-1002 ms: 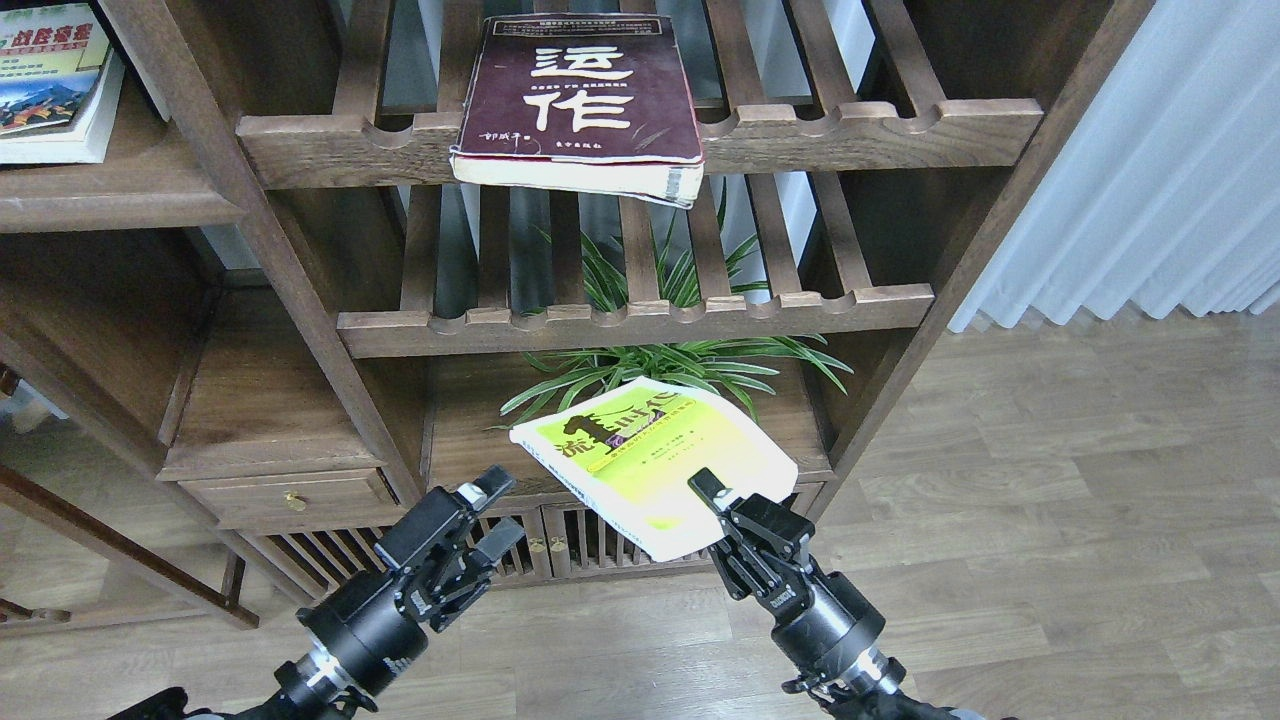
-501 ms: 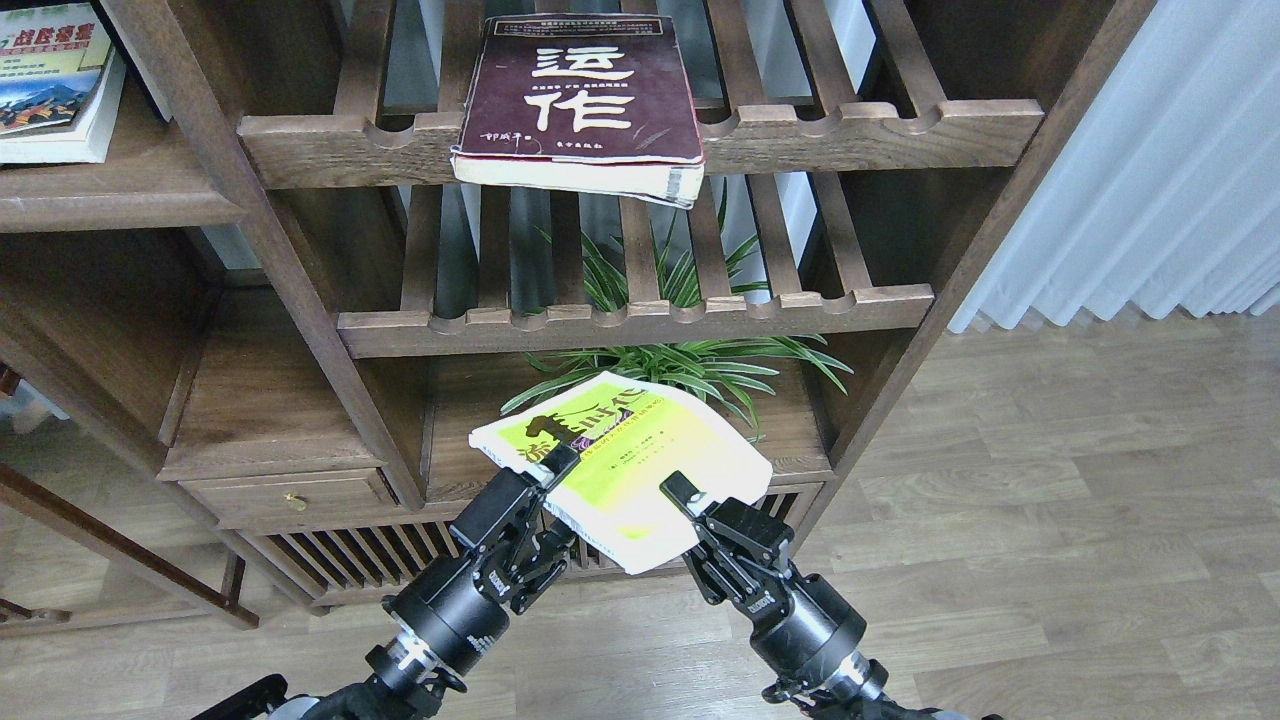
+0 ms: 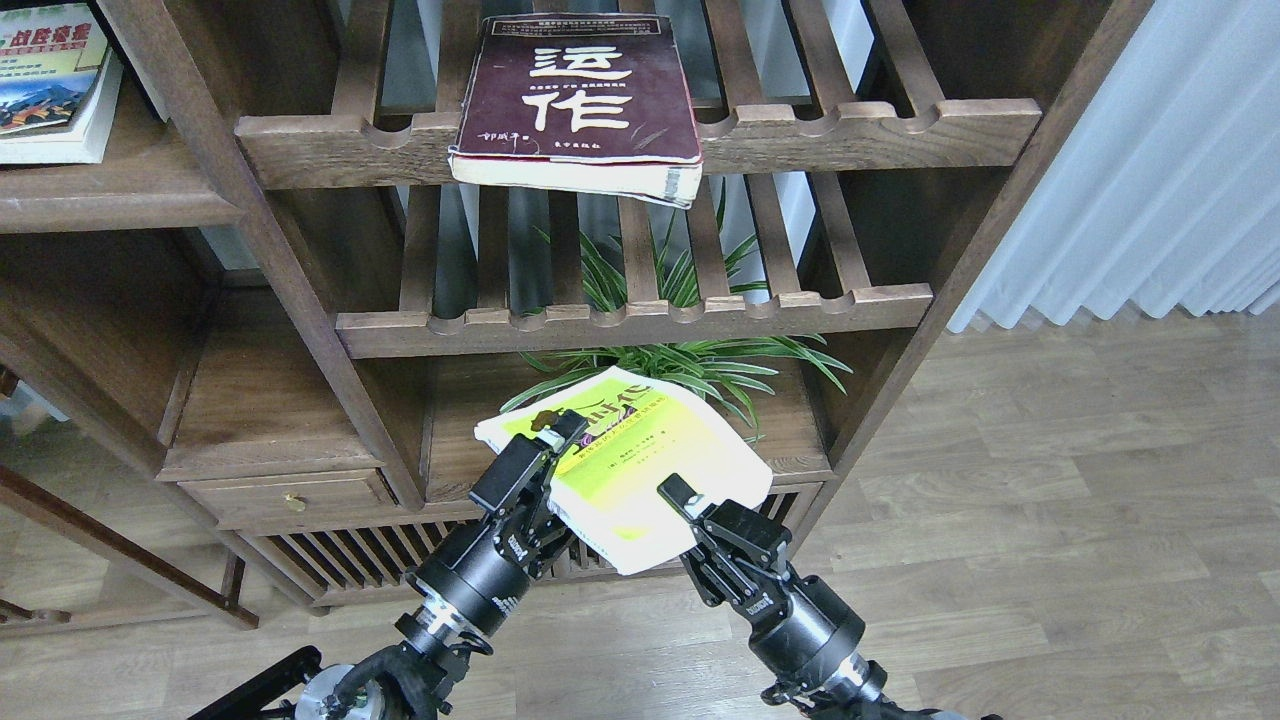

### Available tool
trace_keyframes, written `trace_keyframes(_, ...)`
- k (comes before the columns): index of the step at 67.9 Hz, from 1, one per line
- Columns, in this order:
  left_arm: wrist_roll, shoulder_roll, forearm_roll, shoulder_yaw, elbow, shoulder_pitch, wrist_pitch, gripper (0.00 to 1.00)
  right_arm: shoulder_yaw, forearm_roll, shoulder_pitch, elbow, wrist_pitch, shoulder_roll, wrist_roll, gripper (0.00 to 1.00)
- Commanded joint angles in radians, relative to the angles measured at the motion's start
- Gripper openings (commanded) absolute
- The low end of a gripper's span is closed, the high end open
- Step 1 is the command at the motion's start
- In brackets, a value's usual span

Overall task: Organize books on shelf
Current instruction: 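Grasp the yellow-green book's edge with the left gripper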

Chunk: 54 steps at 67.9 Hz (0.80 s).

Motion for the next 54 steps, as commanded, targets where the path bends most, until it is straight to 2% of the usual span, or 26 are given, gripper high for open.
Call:
trace_keyframes(1,-0.034,-0.004,-0.008,-0.006,0.0,-0.007,0.0,0.34,0.0,0.0,-0.001,0.0,0.0,0.0,-0.001,0.01)
trace_keyframes(4,-0.045,-0.004,-0.011,-0.009,-0.002,-0.007,0.0,0.28,0.0,0.0,-0.001,0.002,0.0,0.0,-0.001,0.01)
trace_keyframes(10,-0.053,-0.005,-0.021,-0.029,-0.006,0.005,0.0,0.06,0.0,0.0,-0.001,0.005,0.0,0.0,-0.001,0.02)
trace_keyframes(19,-0.05,-0.005,-0.021,-0.065,-0.028,0.001,0.0,0.01,0.0,0.0,-0.002,0.005,0.0,0.0,-0.001,0.02)
trace_keyframes(27,-0.034,0.015,-0.02,-0.073,-0.029,-0.007,0.0,0.0,-0.003,-0.002,0.001,0.003,0.0,0.0,-0.001,0.06)
trace_keyframes(32,-0.011,0.056,-0.02,-0.069,-0.028,0.002,0.0,0.0,-0.008,-0.017,0.005,-0.001,0.0,0.0,-0.001,0.24)
trace_keyframes(34,-0.001,0.083,-0.02,-0.064,-0.028,0.008,0.0,0.0,-0.009,-0.031,0.008,-0.008,0.0,0.0,-0.001,0.35)
trace_keyframes(36,0.004,0.102,-0.02,-0.062,-0.029,0.014,0.0,0.0,-0.009,-0.043,0.008,-0.011,0.0,0.0,-0.001,0.42)
trace_keyframes(37,0.008,0.126,-0.02,-0.059,-0.032,0.022,0.0,0.0,-0.009,-0.061,0.013,-0.017,0.0,0.0,-0.001,0.5)
trace_keyframes(39,0.01,0.151,-0.02,-0.059,-0.037,0.03,0.0,0.0,-0.008,-0.086,0.017,-0.026,0.0,0.0,-0.001,0.6)
trace_keyframes(41,0.012,0.166,-0.02,-0.059,-0.04,0.031,0.0,0.0,-0.008,-0.1,0.021,-0.031,0.0,0.0,-0.001,0.66)
trace_keyframes(42,0.012,0.185,-0.02,-0.059,-0.046,0.034,0.0,0.0,-0.009,-0.117,0.024,-0.037,0.0,0.0,-0.001,0.73)
trace_keyframes(46,0.012,0.225,-0.02,-0.059,-0.065,0.041,0.0,0.0,-0.009,-0.143,0.03,-0.047,0.0,0.0,-0.001,0.85)
trace_keyframes(48,0.012,0.264,-0.02,-0.059,-0.08,0.044,0.0,0.0,-0.009,-0.155,0.04,-0.055,0.0,0.0,-0.001,0.96)
trace_keyframes(50,0.012,0.289,-0.018,-0.059,-0.088,0.045,0.0,0.0,-0.009,-0.157,0.05,-0.058,0.0,0.0,-0.001,1.0)
trace_keyframes(54,0.012,0.346,-0.018,-0.059,-0.106,0.045,0.0,0.0,-0.011,-0.157,0.06,-0.06,0.0,0.0,-0.001,1.0)
